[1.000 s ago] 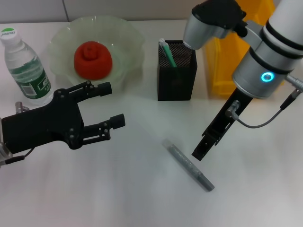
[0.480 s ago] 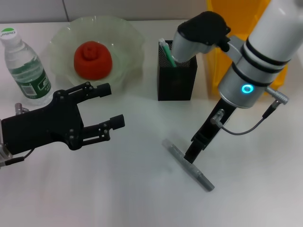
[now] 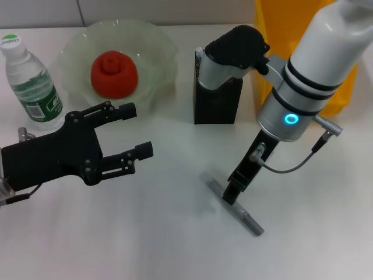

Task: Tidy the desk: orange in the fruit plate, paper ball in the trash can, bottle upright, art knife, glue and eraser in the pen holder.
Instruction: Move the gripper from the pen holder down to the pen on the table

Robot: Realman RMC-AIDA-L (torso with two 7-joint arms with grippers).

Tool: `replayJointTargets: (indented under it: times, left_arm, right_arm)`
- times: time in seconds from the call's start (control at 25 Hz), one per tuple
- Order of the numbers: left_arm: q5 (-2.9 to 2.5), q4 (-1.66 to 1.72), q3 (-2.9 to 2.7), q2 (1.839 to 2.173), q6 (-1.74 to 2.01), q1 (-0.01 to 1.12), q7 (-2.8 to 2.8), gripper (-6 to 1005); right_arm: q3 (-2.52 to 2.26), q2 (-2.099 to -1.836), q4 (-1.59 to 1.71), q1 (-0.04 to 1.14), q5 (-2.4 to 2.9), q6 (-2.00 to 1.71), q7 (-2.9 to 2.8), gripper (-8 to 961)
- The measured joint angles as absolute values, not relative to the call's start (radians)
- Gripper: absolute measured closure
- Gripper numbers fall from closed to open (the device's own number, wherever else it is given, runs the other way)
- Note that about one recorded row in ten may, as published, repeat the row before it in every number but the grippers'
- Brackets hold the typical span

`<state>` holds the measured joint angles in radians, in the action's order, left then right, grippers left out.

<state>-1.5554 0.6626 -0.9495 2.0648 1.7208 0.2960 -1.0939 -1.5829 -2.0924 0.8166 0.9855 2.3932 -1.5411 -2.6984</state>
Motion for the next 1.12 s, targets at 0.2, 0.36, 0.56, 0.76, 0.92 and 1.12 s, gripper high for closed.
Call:
replayJointTargets:
  times: [0.2, 0.36, 0.56, 0.76, 0.92, 1.12]
  left_arm:
    - [-1.555, 0.663, -0.951, 2.065, 1.721, 0.296, -1.089, 212]
    - [-1.555, 0.663, -0.951, 2.065, 1.721, 0.297, -1.089, 212]
    - [-1.555, 0.662, -0.951, 2.065, 1.72, 0.298, -1.089, 212]
    - [-1.555, 0.661, -0.951, 2.065, 1.719, 0.297, -1.089, 212]
    - [-1.555, 0.661, -0.951, 2.065, 1.718, 0.297, -1.089, 212]
    - [-1.555, 0.661, -0.951, 2.065, 1.718, 0.297, -1.089, 212]
  right_arm:
    - [-1.609, -2.092, 0.79, 0.995, 2.384, -1.509, -2.705, 550]
    - [-1.623, -2.092, 0.783, 0.998, 2.368, -1.496, -2.706, 550]
    - [-1.631, -2.092, 0.778, 0.998, 2.367, -1.482, -2.706, 549]
    - [-1.654, -2.092, 0.775, 0.997, 2.359, -1.471, -2.706, 550]
    - [-1.69, -2.092, 0.765, 0.999, 2.331, -1.453, -2.707, 550]
    - [-1.7, -2.092, 0.764, 1.0, 2.327, -1.446, -2.707, 549]
